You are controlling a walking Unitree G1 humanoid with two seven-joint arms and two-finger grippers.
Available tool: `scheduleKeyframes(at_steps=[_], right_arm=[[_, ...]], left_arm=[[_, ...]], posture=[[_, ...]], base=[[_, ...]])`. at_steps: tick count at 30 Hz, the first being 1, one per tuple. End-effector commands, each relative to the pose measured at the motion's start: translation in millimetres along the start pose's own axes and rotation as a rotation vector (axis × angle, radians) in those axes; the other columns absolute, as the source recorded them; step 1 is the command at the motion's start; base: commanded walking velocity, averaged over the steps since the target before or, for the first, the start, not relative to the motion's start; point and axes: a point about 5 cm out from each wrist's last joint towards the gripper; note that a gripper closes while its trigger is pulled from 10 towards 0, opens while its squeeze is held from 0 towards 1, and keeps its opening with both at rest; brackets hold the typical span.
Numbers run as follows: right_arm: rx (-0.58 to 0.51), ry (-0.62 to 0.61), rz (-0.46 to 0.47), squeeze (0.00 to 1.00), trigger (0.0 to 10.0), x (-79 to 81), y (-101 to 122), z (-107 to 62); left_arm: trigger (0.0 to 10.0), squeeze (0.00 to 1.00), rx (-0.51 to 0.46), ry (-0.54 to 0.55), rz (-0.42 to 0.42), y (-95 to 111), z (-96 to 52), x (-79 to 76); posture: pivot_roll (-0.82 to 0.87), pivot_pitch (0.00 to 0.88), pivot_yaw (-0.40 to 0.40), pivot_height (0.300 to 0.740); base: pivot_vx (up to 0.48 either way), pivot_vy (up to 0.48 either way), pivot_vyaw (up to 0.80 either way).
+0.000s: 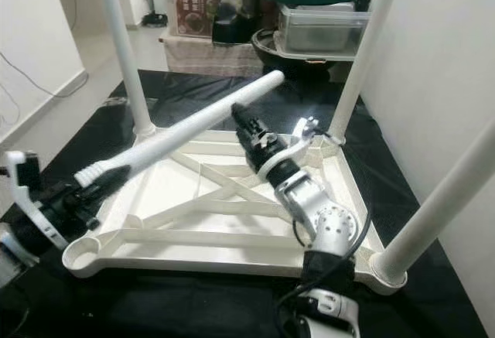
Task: Building children table
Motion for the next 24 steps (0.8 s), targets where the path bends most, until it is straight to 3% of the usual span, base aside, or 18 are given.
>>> scheduleKeyframes(at_steps=[1, 6, 12, 24], right_arm=[[0.019, 0.009, -0.001, 0.00, 10.0, 3.4, -4, 0.4], [0.046, 0.040, 0.017, 0.00, 10.0, 9.8, -11, 2.9], [0.061, 0.033, 0.014, 0.00, 10.0, 9.6, -12, 3.6], [0.087, 0.044, 0.021, 0.00, 10.0, 11.5, -14, 2.4]], left_arm=[[10.0, 0.00, -0.004, -0.027, 0.008, -1, 1.7, -5.0], [10.0, 0.00, 0.029, -0.087, -0.040, -18, 10.9, -15.7], [10.0, 0.00, 0.076, -0.132, -0.088, -34, 8.1, -26.3], [10.0, 0.00, 0.085, -0.128, -0.099, -36, 2.9, -26.8]], posture=[[0.09, 0.000, -0.075, 0.740], [0.08, 0.000, -0.074, 0.740], [0.08, 0.000, -0.073, 0.740], [0.08, 0.000, -0.079, 0.740]], base=[[0.000, 0.000, 0.00], [0.000, 0.000, 0.00], [0.000, 0.000, 0.00], [0.000, 0.000, 0.00]])
Point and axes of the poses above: a point about 5 cm out from each wrist's last joint towards the gripper, its own z axis pointing out of the wrist towards the gripper, its own y axis along the axis of the wrist's last joint, x = y × z, and after that the axes turned 5 degrees about -z, right-handed
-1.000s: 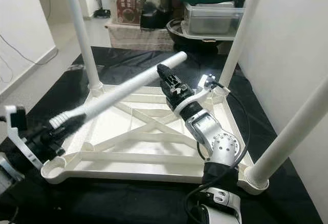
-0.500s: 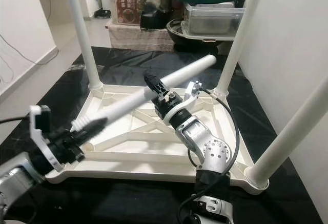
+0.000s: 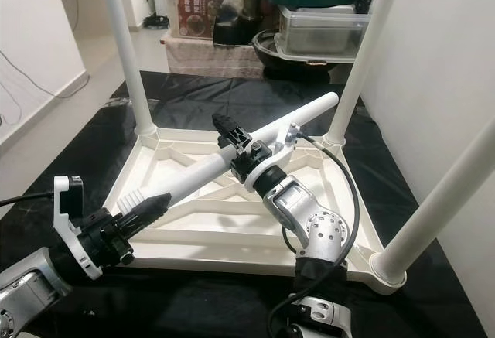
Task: Building children table
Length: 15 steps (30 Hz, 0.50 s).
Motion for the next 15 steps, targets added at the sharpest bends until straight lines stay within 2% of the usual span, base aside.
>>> scheduleKeyframes(at_steps=[1, 15], right_arm=[[0.029, 0.031, -0.002, 0.00, 10.0, 6.8, -5, 0.9], [0.058, 0.047, 0.016, 0.00, 10.0, 11.7, -16, 0.0]], left_arm=[[10.0, 0.00, 0.033, -0.045, -0.008, -3, 1.6, -5.3], [10.0, 0.00, 0.035, -0.071, -0.010, -7, 7.9, -6.0]], posture=[[0.08, 0.000, -0.076, 0.740], [0.08, 0.000, -0.073, 0.740]], base=[[0.000, 0.000, 0.00], [0.000, 0.000, 0.00]])
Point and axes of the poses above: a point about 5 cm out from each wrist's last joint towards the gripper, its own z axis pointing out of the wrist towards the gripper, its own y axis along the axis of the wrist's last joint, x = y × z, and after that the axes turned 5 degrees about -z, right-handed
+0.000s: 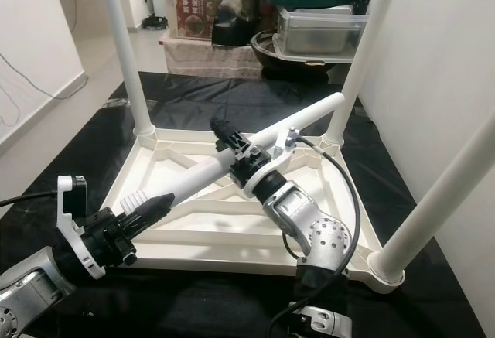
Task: Building children table
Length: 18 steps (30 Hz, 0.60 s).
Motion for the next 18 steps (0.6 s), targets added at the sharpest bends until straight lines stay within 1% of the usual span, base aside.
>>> scheduleKeyframes(at_steps=[1, 3, 4, 5, 7, 8, 18], right_arm=[[0.019, 0.028, 0.000, 0.00, 10.0, 6.6, -3.3, 3.6], [0.015, 0.029, 0.002, 0.00, 10.0, 7.2, -2.4, 3.9], [0.014, 0.029, 0.002, 0.00, 8.9, 7.2, -2.0, 4.0], [0.012, 0.029, 0.003, 0.00, 6.4, 7.4, -1.6, 4.1], [0.010, 0.029, 0.004, 0.00, 6.4, 7.5, -1.4, 4.1], [0.007, 0.031, 0.004, 0.00, 0.0, 8.0, -0.8, 4.1], [-0.009, 0.029, 0.005, 0.00, 0.0, 8.3, 3.5, 4.0]], left_arm=[[10.0, 0.00, 0.039, -0.054, -0.015, -5.8, 4.7, -5.1], [10.0, 0.00, 0.042, -0.057, -0.019, -7.3, 4.4, -5.8], [10.0, 0.00, 0.041, -0.056, -0.021, -7.8, 4.4, -6.0], [10.0, 0.00, 0.041, -0.057, -0.021, -8.2, 4.4, -6.3], [10.0, 0.00, 0.041, -0.057, -0.021, -8.4, 4.5, -6.4], [10.0, 0.00, 0.040, -0.058, -0.023, -8.9, 4.6, -7.1], [10.0, 0.00, 0.046, -0.053, -0.034, -13.0, 2.8, -7.9]], posture=[[0.08, 0.000, -0.073, 0.740], [0.08, 0.000, -0.074, 0.740], [0.08, 0.000, -0.073, 0.740], [0.08, 0.000, -0.073, 0.740], [0.08, 0.000, -0.073, 0.740], [0.08, 0.000, -0.073, 0.740], [0.08, 0.000, -0.073, 0.740]], base=[[0.000, 0.000, 0.00], [0.000, 0.000, 0.00], [0.000, 0.000, 0.00], [0.000, 0.000, 0.00], [0.000, 0.000, 0.00], [0.000, 0.000, 0.00], [0.000, 0.000, 0.00]])
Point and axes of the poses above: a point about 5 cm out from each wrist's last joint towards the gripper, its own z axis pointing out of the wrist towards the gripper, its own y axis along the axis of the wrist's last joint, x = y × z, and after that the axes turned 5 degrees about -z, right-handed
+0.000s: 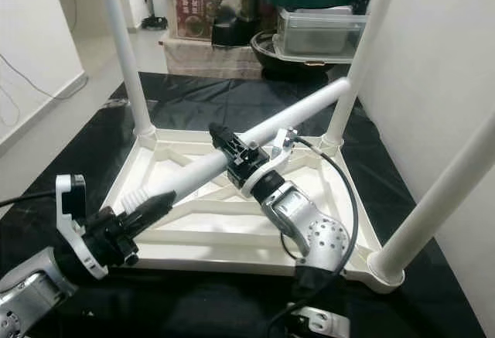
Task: Building children table
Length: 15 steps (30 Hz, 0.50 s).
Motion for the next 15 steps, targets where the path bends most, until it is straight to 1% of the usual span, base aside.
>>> scheduleKeyframes(at_steps=[1, 8, 9, 10, 11, 12, 15], right_arm=[[0.012, 0.016, -0.023, 0.00, 0.0, 6.6, 1, 4.2], [0.003, 0.020, -0.023, 0.00, 0.0, 7.2, 4, 3.8], [-0.003, 0.027, -0.025, 0.00, 0.0, 8.7, 6, 4.9], [-0.003, 0.027, -0.025, 0.00, 0.0, 8.7, 6, 4.9], [-0.009, 0.033, -0.028, 0.00, 0.0, 10.1, 9, 6.0], [-0.015, 0.039, -0.028, 0.00, 0.0, 11.4, 11, 7.1], [-0.020, 0.043, -0.030, 0.00, 0.0, 12.4, 13, 7.9]], left_arm=[[10.0, 0.00, 0.055, -0.022, -0.021, -8, 1.5, -3.2], [10.0, 0.00, 0.086, 0.015, -0.047, -14, -1.6, 1.1], [10.0, 0.00, 0.138, 0.060, -0.068, -19, -3.1, 6.8], [10.0, 0.00, 0.138, 0.060, -0.068, -19, -3.1, 6.8], [10.0, 0.00, 0.170, 0.079, -0.068, -22, -4.0, 9.5], [10.0, 1.00, 0.186, 0.107, -0.059, -24, -5.1, 13.0], [10.0, 1.00, 0.186, 0.135, -0.056, -25, -6.1, 16.7]], posture=[[0.08, 0.000, -0.073, 0.740], [0.07, 0.000, -0.070, 0.740], [0.07, 0.000, -0.066, 0.740], [0.07, 0.000, -0.066, 0.740], [0.07, 0.000, -0.070, 0.740], [0.07, 0.000, -0.071, 0.740], [0.07, 0.000, -0.071, 0.740]], base=[[0.000, 0.000, 0.00], [0.000, 0.000, 0.00], [0.000, 0.000, 0.00], [0.000, 0.000, 0.00], [0.000, 0.000, 0.00], [0.000, 0.000, 0.00], [0.000, 0.000, 0.00]])
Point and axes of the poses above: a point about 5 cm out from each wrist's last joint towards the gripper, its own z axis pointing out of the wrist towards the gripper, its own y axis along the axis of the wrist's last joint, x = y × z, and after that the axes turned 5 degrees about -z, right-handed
